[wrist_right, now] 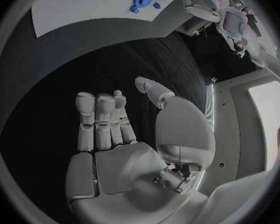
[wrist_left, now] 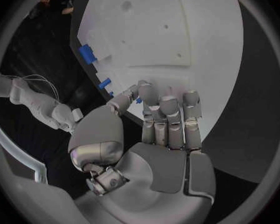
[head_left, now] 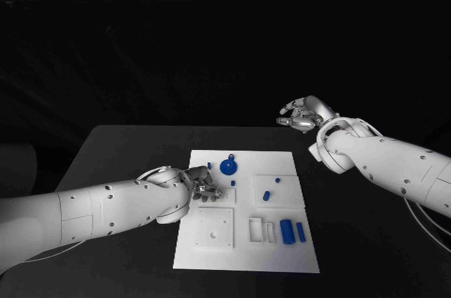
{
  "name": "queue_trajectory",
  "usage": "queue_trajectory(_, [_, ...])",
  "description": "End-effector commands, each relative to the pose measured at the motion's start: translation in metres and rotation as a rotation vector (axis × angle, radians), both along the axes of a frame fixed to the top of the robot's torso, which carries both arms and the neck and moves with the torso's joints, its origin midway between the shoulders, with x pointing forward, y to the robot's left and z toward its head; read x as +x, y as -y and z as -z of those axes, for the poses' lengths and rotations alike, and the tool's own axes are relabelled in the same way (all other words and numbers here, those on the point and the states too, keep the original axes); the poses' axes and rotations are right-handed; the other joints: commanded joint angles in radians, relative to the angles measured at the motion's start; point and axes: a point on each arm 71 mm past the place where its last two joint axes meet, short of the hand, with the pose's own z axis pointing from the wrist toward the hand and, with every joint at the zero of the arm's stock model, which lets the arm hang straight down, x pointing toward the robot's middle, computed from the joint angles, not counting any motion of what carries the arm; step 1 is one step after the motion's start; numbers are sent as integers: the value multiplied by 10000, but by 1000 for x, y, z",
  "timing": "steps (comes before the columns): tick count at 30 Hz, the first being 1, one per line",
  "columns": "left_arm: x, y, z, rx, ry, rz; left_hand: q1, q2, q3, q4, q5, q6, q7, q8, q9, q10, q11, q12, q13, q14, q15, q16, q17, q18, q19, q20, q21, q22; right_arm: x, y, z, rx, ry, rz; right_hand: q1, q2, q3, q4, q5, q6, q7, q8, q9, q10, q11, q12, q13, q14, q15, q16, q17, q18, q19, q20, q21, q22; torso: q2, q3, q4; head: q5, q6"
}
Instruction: Assemble the parts on the task board
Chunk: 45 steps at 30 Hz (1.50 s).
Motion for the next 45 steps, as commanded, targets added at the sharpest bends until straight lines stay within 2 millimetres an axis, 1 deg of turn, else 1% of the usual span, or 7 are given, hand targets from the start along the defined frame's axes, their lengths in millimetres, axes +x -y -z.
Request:
queue_trajectory(1, [-6,3,1,-229,-297,172,-36,-269,54,227,-286,-14,-44,-77,23,30,-2,-4,-39,-53,30,41,-37,-14,74,-1325,26,128,0,0,0,-72,14,-87,-64,35,-69,4,36,-22,73,2,14,-87,-3,40,-18,49,7,-51,17,997,12,-84,-38,12,-7,0,3,1,17])
queue_trajectory(4, [-7,2,-3,-350,-348,163,-88,-588,109,556,-651,-25,-35,-95,48,27,12,-3,-89,-70,20,54,-82,-20,75,-1326,4,144,0,2,0,-78,18,-55,-77,37,-78,11,43,-25,74,1,14,-88,-3,42,-22,49,8,-53,19,997,12,-84,-41,13,-12,7,11,4,22])
queue_trajectory(12, [2,-1,-29,-855,-268,11,-98,-866,102,799,-679,-360,106,-334,13,-275,88,-251,-269,-357,62,-155,-246,-64,-142,-1278,-138,146,1,4,0,-89,13,11,-90,35,-88,16,50,-31,75,-2,14,-88,-2,45,-26,49,8,-54,21,997,13,-85,-43,16,-10,8,9,47,98])
queue_trajectory(18, [14,-8,-51,-1061,-79,-204,44,-825,23,684,-681,-775,309,-757,-131,-683,155,-616,-471,-700,147,-478,-437,-149,-455,-1180,-355,125,2,5,0,-94,4,38,-95,37,-92,18,55,-34,75,-3,14,-88,-2,47,-29,50,8,-55,23,997,14,-85,-45,18,4,12,-14,68,154])
queue_trajectory(24, [31,-16,-77,-844,189,-200,478,-375,-38,237,-658,-1272,543,-1237,-318,-1173,355,-962,-643,-1120,343,-798,-623,-149,-821,-976,-627,113,2,6,1,-104,-15,48,-96,40,-94,19,59,-36,75,-4,13,-88,-2,49,-31,50,8,-57,24,997,15,-86,-47,19,2,6,-2,88,242])
queue_trajectory(30, [50,-27,-84,-512,491,-549,554,-301,-126,132,-677,-1492,657,-1499,-453,-1390,461,-1142,-735,-1240,507,-1004,-836,-149,-906,-839,-768,107,2,5,1,-99,-11,30,-95,42,-96,17,65,-38,75,-4,14,-88,-2,51,-34,50,8,-57,26,997,15,-87,-48,21,3,4,5,133,355])
queue_trajectory(45, [91,-29,-73,646,-82,-884,-98,-634,-201,1015,-702,-2293,980,-2018,-758,-1804,758,-1375,-815,-1541,748,-1224,-1105,-149,-1115,-649,-1050,87,1,3,0,-82,-1,-26,-92,49,-98,14,78,-44,75,-7,13,-86,-2,57,-40,51,8,-59,30,997,19,-90,-52,25,36,-20,-42,158,466])
